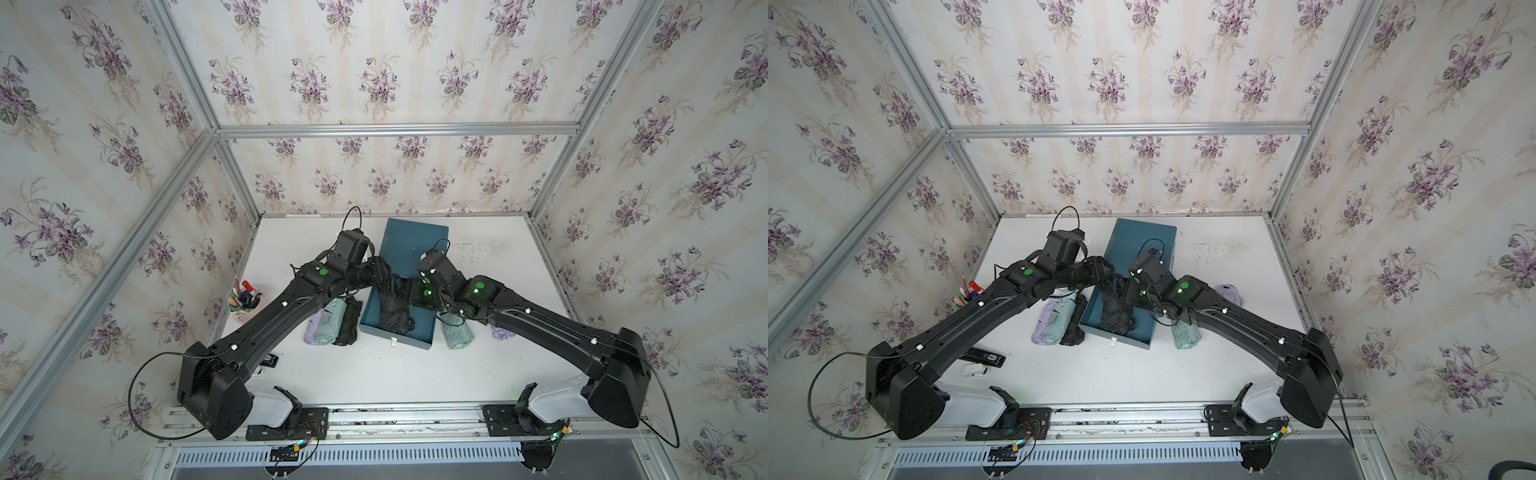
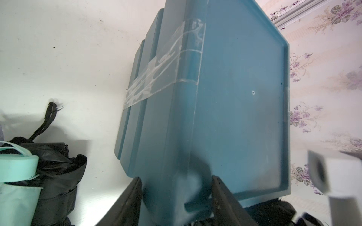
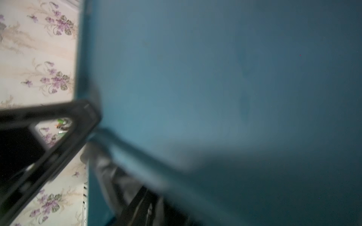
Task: Place the umbrella in the drawer by color
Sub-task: Place the umbrella in the drawer.
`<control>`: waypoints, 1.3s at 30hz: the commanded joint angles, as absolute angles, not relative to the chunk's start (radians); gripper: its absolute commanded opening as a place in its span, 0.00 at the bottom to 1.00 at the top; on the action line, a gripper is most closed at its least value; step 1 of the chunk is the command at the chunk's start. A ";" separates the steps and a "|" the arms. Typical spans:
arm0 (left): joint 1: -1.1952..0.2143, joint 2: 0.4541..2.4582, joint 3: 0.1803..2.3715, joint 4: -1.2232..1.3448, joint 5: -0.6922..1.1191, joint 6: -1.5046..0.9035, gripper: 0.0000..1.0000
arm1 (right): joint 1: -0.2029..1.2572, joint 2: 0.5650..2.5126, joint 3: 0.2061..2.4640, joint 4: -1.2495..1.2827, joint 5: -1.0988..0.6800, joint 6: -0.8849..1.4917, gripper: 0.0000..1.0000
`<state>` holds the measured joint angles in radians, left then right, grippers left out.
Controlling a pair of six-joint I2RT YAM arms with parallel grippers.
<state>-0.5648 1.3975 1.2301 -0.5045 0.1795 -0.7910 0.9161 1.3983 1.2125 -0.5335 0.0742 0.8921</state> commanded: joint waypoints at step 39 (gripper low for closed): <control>-0.561 1.385 1.187 -0.545 0.178 -0.799 0.58 | 0.775 1.466 1.032 -0.255 -0.273 1.023 0.00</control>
<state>-0.5598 1.3880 1.1980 -0.4561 0.1570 -0.8104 0.7971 1.4368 1.0615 -0.1627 -0.2031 0.9653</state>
